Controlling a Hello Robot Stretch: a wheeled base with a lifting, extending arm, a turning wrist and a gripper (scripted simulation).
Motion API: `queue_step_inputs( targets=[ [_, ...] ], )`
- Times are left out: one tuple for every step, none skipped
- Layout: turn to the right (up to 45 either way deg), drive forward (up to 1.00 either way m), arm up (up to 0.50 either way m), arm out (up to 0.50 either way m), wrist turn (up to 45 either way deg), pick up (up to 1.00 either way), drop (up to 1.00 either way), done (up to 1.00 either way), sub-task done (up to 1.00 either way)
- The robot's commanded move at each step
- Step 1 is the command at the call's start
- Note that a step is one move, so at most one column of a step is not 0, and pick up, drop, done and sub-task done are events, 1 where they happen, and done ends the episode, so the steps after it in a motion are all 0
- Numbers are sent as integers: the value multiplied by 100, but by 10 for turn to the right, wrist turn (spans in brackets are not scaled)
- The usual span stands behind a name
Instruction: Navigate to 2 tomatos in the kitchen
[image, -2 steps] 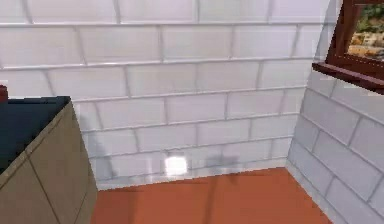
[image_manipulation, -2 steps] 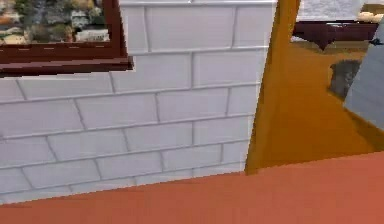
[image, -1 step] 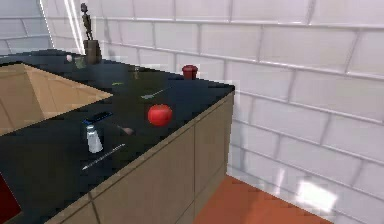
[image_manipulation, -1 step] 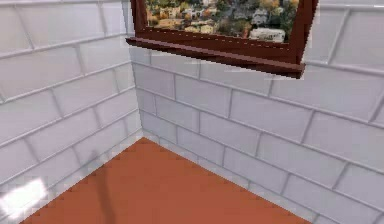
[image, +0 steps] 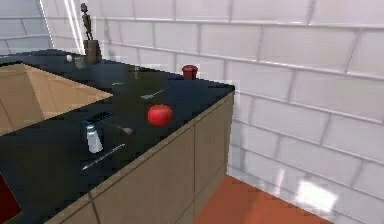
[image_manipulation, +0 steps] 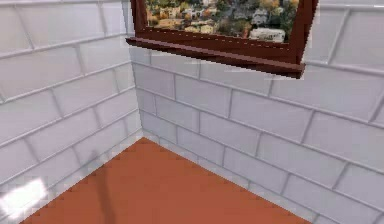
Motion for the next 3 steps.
queue_step_inputs(
  targets=[
    [-450,0,0,0,0,0,0,0,0],
    [-450,0,0,0,0,0,0,0,0],
    [-450,0,0,0,0,0,0,0,0]
  ],
)
